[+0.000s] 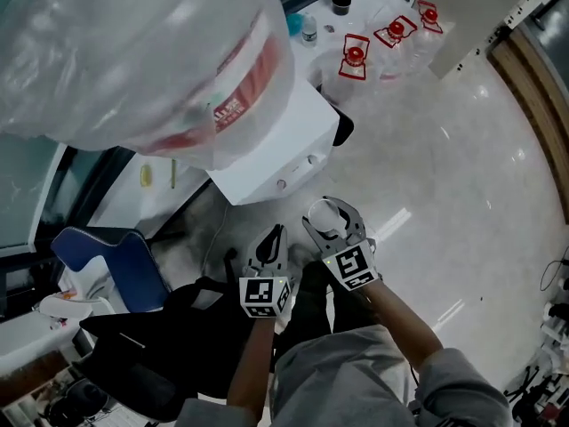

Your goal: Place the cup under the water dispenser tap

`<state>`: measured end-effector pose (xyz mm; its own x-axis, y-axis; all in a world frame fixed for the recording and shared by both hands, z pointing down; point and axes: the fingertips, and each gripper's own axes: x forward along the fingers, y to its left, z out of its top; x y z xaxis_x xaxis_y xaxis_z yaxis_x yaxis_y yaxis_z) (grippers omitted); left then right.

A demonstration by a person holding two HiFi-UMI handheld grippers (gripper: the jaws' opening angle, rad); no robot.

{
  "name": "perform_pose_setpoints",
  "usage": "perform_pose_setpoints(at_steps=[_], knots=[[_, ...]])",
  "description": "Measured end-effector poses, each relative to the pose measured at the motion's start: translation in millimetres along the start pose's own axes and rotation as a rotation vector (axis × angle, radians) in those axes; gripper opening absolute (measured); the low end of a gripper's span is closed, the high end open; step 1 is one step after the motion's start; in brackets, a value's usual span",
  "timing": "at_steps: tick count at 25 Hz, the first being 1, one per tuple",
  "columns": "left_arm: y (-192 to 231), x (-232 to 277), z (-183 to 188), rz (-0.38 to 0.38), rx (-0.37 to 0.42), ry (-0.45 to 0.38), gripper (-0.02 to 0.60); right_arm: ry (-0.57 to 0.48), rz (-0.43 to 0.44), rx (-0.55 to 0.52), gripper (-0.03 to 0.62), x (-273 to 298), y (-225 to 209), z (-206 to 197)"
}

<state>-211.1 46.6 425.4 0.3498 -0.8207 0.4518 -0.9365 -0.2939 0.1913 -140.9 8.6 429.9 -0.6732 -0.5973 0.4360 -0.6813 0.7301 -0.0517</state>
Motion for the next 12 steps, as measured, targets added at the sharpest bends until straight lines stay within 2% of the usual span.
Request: perform_pose_setpoints(at_steps=[12], knots=[[22,31,-51,0.030,0.016,0.049,0.021,0.034,0.061,-0.032,0.247,34,-9,-66]])
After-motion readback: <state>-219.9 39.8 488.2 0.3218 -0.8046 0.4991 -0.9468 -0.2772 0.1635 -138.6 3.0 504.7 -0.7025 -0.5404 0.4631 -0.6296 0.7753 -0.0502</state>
